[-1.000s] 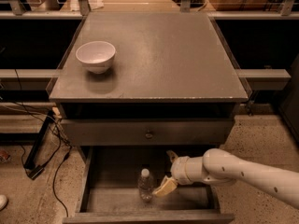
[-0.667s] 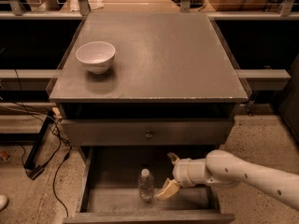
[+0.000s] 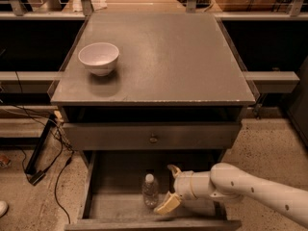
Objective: Pick water bottle from middle drawer and place on counter
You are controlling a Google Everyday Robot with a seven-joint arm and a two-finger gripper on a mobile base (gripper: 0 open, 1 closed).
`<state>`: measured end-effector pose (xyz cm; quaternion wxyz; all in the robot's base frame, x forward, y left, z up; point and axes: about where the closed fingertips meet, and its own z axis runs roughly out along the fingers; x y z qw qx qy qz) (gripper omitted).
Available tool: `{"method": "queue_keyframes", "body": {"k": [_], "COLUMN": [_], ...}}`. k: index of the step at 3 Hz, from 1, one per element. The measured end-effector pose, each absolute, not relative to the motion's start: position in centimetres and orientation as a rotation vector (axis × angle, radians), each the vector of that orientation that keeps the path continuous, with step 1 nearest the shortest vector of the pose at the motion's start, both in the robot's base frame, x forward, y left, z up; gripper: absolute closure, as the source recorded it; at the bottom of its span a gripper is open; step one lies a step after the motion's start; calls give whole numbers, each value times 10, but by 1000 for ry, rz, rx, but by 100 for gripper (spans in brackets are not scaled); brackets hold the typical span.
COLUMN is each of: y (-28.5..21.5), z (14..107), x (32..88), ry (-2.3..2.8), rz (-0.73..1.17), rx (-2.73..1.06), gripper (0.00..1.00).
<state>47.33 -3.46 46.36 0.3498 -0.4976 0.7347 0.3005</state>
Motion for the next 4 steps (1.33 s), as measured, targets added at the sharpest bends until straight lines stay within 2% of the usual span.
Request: {"method": "queue_keyframes", "body": {"k": [4], "y": [-6], "z": [440], "x": [475], "ry": [1871], "rz": [865], "rx": [-1320], "gripper": [0]}}
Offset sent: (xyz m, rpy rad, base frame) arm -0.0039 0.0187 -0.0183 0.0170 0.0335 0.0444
